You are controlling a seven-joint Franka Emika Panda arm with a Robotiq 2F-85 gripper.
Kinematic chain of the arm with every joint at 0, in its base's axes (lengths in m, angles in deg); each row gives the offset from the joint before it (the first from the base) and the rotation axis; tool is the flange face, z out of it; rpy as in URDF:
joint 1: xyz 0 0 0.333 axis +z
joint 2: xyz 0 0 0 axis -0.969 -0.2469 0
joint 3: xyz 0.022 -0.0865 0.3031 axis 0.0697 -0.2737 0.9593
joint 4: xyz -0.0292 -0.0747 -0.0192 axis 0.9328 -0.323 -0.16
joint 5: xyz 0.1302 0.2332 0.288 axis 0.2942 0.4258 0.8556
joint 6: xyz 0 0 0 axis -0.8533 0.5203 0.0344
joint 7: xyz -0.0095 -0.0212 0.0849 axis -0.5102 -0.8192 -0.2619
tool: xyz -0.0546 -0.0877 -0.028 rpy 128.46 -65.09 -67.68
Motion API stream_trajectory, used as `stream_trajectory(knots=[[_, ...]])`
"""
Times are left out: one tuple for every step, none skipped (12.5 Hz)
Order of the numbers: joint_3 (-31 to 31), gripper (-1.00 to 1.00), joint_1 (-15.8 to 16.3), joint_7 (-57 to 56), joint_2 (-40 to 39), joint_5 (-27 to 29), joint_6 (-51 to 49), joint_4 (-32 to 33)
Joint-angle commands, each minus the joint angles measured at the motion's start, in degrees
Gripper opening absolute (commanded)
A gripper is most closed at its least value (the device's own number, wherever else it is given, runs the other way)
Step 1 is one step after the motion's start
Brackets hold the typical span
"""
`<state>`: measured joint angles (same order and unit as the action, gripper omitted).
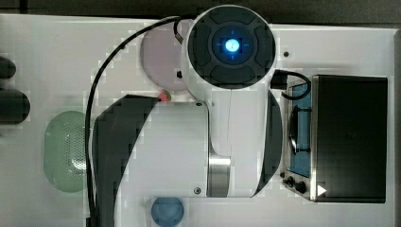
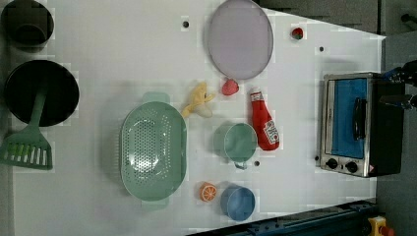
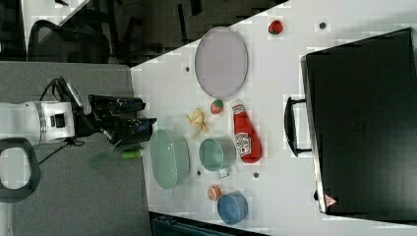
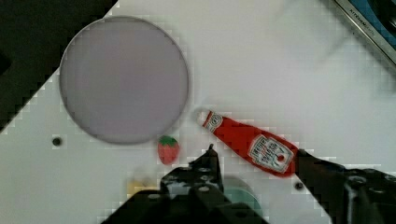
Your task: Pick Ketchup from the table and place it in strainer.
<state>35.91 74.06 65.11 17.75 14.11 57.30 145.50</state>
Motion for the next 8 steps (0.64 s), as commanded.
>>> stream_trajectory(knots=[[3.4,0.59,-5.7,-1.2,10.0,1.3,-7.5,3.7],[3.5,0.81,-5.7,-1.2,9.8,1.3,-7.3,4.0],[3.6,1.0,-5.7,-1.3,9.5,1.3,-6.9,4.8],[3.7,1.0,-5.7,-1.6,9.1,1.3,-6.1,6.0],[3.9,1.0,-5.7,-2.0,8.6,1.3,-4.8,7.4],[4.1,1.0,-5.7,-2.2,8.1,1.3,-3.3,9.1],[4.3,1.0,-5.6,-2.3,7.4,1.3,-1.6,10.8],[4.5,1.0,-5.6,-2.9,6.8,1.3,0.4,12.6]])
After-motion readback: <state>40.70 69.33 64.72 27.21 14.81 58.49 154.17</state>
